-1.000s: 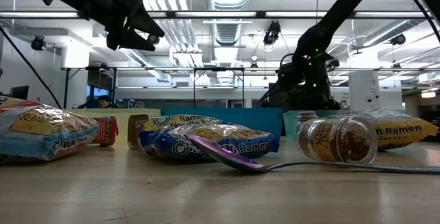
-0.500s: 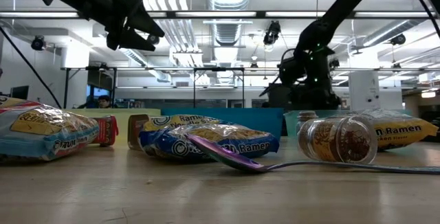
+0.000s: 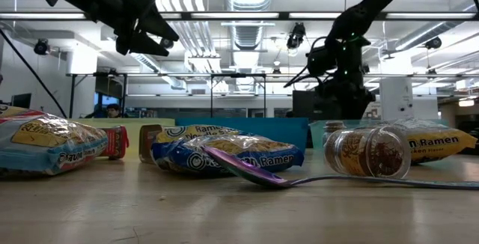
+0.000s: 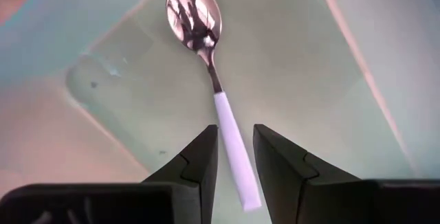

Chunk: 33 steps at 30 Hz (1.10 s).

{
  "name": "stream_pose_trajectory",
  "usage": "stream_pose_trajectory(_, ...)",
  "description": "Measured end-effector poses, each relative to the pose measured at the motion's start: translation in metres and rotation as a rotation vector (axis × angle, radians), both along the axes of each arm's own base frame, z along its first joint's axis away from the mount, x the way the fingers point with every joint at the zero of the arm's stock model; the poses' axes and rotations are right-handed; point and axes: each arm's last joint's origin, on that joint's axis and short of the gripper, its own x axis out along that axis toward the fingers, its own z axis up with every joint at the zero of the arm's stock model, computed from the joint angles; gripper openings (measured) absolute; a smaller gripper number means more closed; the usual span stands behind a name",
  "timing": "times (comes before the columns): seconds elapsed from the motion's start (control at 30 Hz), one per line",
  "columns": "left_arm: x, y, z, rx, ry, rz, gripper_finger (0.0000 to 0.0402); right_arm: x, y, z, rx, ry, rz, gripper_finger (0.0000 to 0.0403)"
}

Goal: Pick & Place Food Item
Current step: Put the top brown seasoning bottle into the blue bin

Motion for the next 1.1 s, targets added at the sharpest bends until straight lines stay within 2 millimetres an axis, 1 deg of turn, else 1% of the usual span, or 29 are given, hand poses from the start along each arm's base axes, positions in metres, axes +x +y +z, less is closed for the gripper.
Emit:
stream_pose_trajectory(0.13,0.0,0.0,0.0,0.0,0.0,0.0,0.0358,-0.006,0.008,0.012,0.011,0.005,-0.017,0.0093)
stream_pose_trajectory(0.27,0.0,0.0,0.0,0.004,0.002,-0.002,0.0358,-0.011,0.013,0.027,-0.029,-0.036,-0.026,0.0093)
stream_pose_trajectory(0.37,0.0,0.0,0.0,0.004,0.002,-0.002,0.0358,-0.016,0.018,0.041,-0.057,-0.08,-0.049,0.0093)
stream_pose_trajectory(0.47,0.0,0.0,0.0,0.004,0.002,-0.002,0.0358,-0.019,0.024,0.053,-0.042,-0.157,-0.048,0.0093)
stream_pose_trajectory(0.6,0.0,0.0,0.0,0.005,0.002,-0.002,0.0358,-0.023,0.03,0.067,-0.049,-0.238,-0.132,0.0093)
stream_pose_trajectory(0.67,0.0,0.0,0.0,0.005,0.002,-0.003,0.0358,-0.026,0.034,0.072,-0.064,-0.259,-0.14,0.0093)
stream_pose_trajectory(0.87,0.0,0.0,0.0,0.007,0.003,-0.003,0.0358,-0.031,0.05,0.079,-0.089,-0.307,-0.151,0.0093)
stream_pose_trajectory(1.1,0.0,0.0,0.0,0.007,0.003,-0.003,0.0358,-0.034,0.068,0.071,-0.077,-0.295,-0.123,0.0093)
